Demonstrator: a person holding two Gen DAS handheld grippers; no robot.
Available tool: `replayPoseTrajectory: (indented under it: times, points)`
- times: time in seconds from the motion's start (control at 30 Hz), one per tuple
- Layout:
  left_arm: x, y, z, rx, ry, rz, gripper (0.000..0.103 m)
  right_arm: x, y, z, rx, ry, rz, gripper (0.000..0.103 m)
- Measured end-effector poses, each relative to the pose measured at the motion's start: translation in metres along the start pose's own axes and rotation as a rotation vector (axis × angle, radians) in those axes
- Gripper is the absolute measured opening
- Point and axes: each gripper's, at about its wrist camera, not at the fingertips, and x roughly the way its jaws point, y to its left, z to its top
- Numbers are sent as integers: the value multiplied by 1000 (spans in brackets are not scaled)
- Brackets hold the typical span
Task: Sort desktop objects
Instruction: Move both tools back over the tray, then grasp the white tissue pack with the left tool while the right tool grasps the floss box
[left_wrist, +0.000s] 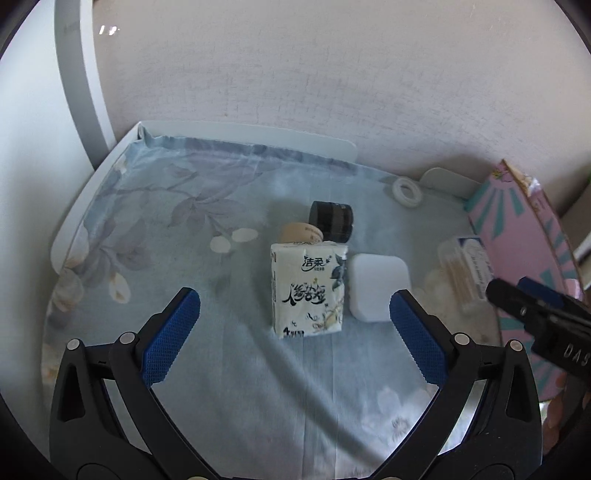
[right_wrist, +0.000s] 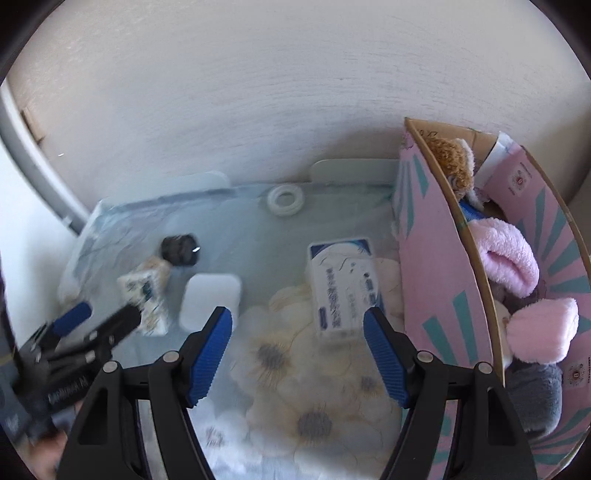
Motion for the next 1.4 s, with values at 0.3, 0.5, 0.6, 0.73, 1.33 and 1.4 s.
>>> replayPoseTrajectory:
  times: [0.3, 0.5, 0.6, 0.73, 1.33, 1.4]
  points:
    - [19, -6, 3, 2, 12, 39, 102, 48, 3, 39, -65, 148, -184, 70]
    - [27, -3, 5, -22, 29, 33, 98, 65, -5, 44, -108, 239, -195, 70]
    - [33, -3, 4, -22, 48, 29, 82, 67, -4, 45, -147, 239, -211, 70]
    - [43, 0, 1, -41, 99, 35, 68, 72, -4, 47, -194, 255, -232, 70]
    - [13, 3, 6, -26, 62, -12, 41, 54, -45, 40, -66, 278, -64, 56]
    - [2, 2, 12, -17, 61, -21, 41, 41, -43, 43, -81, 258, -49, 56]
